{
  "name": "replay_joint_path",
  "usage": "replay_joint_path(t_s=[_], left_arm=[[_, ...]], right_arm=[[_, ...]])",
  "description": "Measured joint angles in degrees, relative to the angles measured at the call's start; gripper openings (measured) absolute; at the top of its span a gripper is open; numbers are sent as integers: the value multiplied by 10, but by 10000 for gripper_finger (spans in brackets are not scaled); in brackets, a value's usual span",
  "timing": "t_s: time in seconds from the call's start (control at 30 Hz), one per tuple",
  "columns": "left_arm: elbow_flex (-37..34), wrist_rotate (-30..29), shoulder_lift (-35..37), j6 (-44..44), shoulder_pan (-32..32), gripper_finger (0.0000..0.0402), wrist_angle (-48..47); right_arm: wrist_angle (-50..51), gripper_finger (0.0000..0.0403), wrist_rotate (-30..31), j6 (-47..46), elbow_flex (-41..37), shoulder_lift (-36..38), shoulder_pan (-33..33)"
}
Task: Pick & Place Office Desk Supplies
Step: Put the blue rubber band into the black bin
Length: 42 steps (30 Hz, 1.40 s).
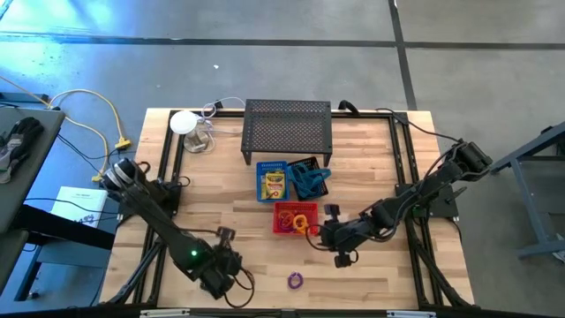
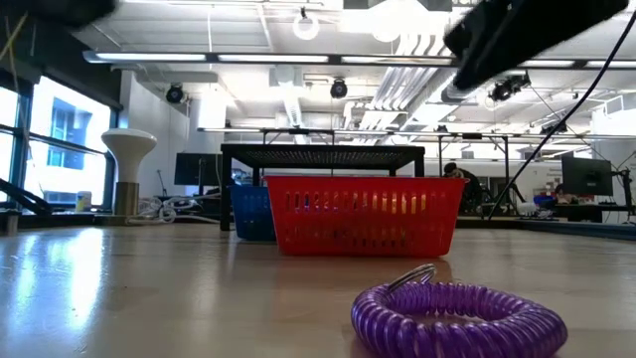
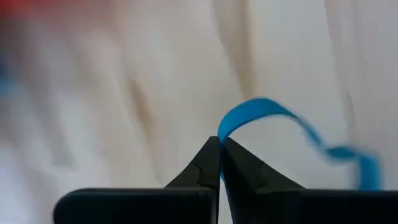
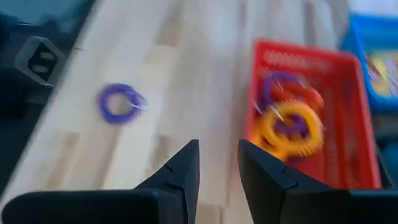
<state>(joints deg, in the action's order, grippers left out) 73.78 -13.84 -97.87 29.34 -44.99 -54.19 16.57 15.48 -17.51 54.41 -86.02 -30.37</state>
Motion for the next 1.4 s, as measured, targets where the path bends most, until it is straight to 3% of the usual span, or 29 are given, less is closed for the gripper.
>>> replay_joint_path(t_s=[0.17,0.27,0.4,0.6,0.93,1.27,1.4], left_arm=[[41,-223,19,-72,11,2,75],[42,-293,18,-111,32,1,190],[42,-266,15,-150,70,1,299],[42,-248,15,-158,118,1,377],[42,-165,15,-145,183,1,384],[42,-162,15,-143,181,1,384],[42,-162,15,-143,176,1,384]], right_arm=[[-62,97,-38,97,0,0,0],[-95,97,-33,172,0,0,0],[-132,97,19,284,0,0,0],[-205,97,41,298,0,0,2],[-254,97,90,402,0,0,1],[-287,97,111,437,0,0,2],[-299,97,147,448,0,0,2]])
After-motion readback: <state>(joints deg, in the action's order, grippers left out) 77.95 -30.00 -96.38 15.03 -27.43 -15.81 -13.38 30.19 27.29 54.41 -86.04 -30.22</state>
